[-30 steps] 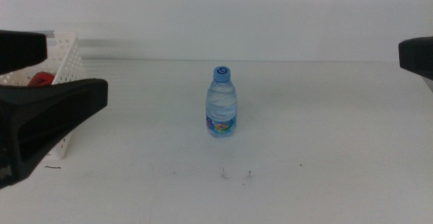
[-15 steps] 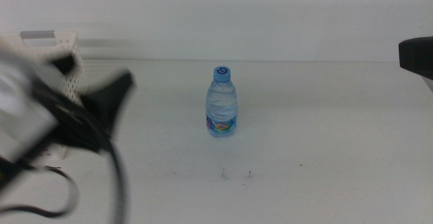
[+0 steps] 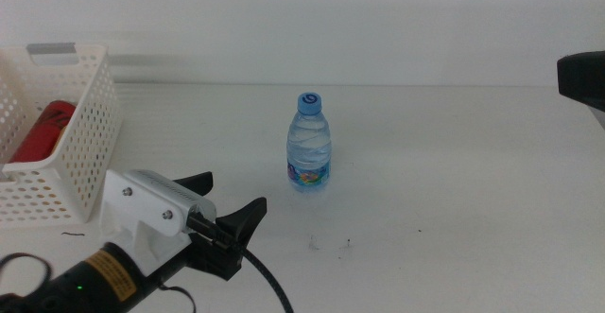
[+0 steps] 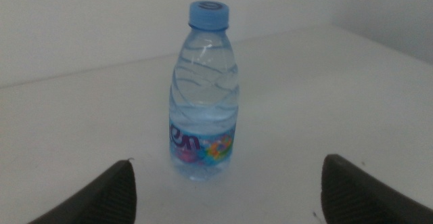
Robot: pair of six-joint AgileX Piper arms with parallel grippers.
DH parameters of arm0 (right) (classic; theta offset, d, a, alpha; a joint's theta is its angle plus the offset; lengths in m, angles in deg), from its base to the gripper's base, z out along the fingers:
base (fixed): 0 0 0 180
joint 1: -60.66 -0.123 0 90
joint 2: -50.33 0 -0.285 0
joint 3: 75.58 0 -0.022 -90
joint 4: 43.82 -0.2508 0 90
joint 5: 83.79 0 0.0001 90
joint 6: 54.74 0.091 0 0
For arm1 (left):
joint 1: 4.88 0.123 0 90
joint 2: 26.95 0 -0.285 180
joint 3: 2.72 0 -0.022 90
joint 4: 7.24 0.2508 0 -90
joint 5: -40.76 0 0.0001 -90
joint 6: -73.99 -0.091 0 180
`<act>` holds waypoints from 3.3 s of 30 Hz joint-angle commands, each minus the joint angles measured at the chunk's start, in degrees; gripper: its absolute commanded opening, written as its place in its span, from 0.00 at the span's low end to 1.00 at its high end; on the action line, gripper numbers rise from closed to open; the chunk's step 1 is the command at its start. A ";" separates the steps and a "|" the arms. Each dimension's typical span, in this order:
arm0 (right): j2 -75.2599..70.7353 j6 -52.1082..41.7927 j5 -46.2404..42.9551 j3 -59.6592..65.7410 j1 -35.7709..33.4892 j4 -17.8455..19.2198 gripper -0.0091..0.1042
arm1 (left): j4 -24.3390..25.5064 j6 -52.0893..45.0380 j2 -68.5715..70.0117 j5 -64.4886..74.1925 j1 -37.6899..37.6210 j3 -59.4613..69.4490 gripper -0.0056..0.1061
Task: Use arms to grab the bottles and put them into the dustbin to the left of the table.
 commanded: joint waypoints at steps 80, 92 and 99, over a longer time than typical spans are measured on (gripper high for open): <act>-0.13 0.03 -0.54 -0.52 -0.13 0.37 0.80 | 15.41 16.23 -32.86 10.18 1.66 -42.69 0.30; -0.13 0.36 -0.54 -0.52 -0.13 0.37 0.80 | 46.05 46.26 -3.50 60.25 3.15 -46.65 0.29; -0.13 0.36 -0.54 -0.52 -0.13 0.37 0.80 | 12.98 12.36 -1.15 68.47 10.43 -49.20 0.21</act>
